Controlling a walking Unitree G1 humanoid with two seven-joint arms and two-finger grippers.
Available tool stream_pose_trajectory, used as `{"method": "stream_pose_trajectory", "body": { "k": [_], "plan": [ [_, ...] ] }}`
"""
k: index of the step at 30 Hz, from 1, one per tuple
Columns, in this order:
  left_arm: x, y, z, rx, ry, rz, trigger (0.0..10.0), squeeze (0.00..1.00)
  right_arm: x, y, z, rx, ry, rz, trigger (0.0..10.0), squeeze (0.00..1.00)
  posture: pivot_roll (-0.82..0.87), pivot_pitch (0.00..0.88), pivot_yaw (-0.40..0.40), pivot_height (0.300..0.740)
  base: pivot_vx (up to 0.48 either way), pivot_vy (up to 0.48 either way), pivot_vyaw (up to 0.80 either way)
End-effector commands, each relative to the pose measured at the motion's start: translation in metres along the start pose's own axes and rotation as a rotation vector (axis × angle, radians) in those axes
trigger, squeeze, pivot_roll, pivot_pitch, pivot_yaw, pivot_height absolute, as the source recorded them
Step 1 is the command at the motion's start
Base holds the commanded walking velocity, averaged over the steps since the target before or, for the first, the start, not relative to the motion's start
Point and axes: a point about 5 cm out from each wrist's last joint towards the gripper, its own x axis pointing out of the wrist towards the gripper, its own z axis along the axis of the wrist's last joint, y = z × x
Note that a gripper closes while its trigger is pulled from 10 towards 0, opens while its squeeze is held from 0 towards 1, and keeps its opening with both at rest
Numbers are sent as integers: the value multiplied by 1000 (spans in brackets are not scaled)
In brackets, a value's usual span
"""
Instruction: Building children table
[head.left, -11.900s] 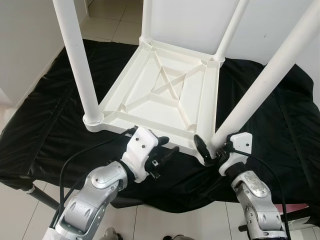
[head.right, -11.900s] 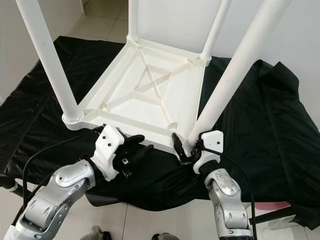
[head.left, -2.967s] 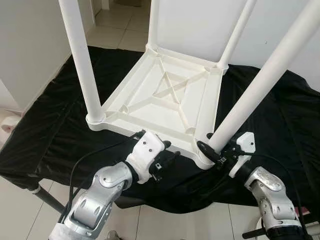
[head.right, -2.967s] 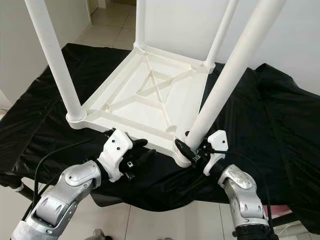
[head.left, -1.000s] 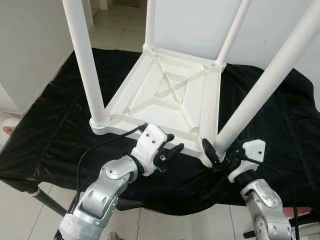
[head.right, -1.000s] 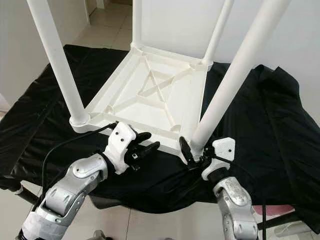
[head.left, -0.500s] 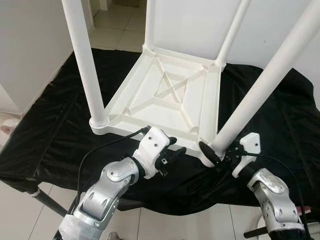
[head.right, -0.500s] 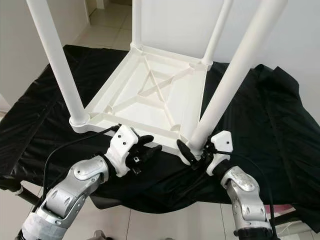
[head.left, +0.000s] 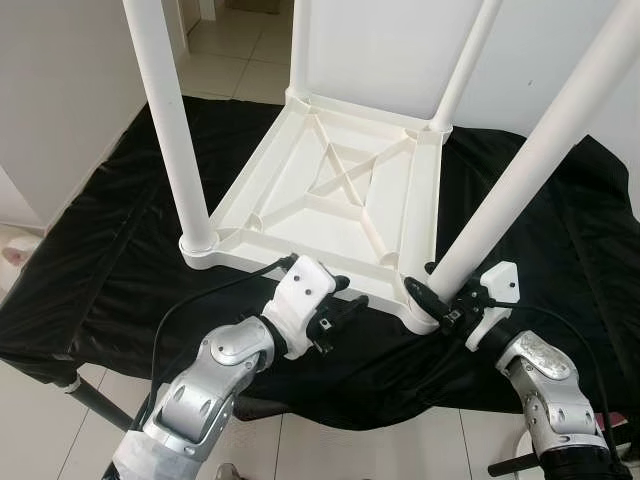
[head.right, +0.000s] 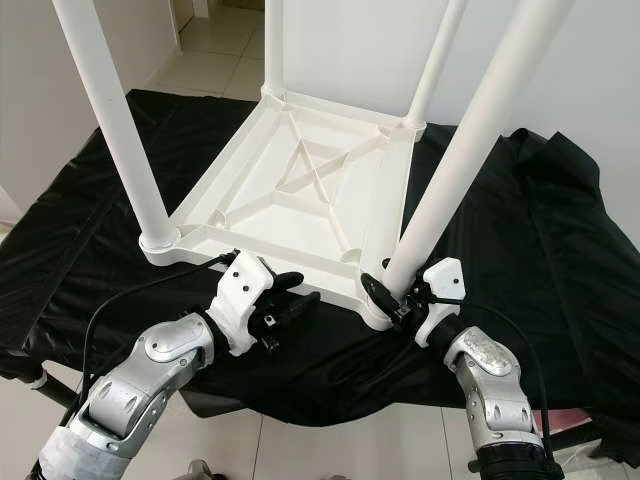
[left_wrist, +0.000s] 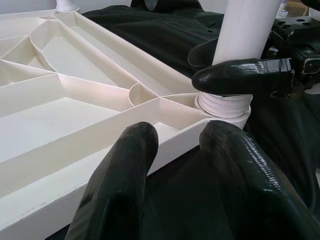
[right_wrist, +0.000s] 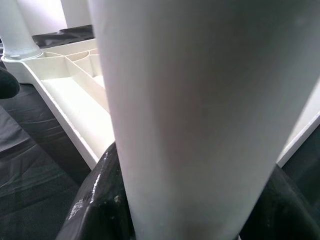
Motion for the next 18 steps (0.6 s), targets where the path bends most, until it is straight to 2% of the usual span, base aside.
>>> {"method": "stream_pose_trajectory", "body": {
  "k": [1, 6, 9, 13, 15, 18],
  "plan": [
    [0, -7, 0, 2, -6, -68, 10000, 0, -4, 1, -6, 13, 17, -10, 10000, 0, -3, 88, -56, 740, 0, 0, 0],
    [-1, -8, 0, 0, -4, -69, 10000, 0, -5, 2, -6, 21, 8, -27, 10000, 0, -5, 85, -58, 740, 0, 0, 0],
    [-1, -7, -3, -7, -1, -67, 10000, 0, -11, 6, -8, 24, -14, -133, 10000, 0, -12, 74, -51, 740, 0, 0, 0],
    [0, -7, -4, -9, 0, -66, 10000, 0, -12, 6, -8, 28, -22, -169, 10000, 0, -14, 72, -49, 740, 0, 0, 0],
    [2, -6, -4, -10, -3, -67, 10000, 0, -14, 4, -9, 28, -28, -289, 10000, 0, -18, 64, -50, 740, 0, 0, 0],
    [3, -5, -3, -9, -7, -67, 10000, 0, -15, 4, -9, 38, -26, -383, 10000, 0, -21, 63, -52, 740, 0, 0, 0]
  ]
}}
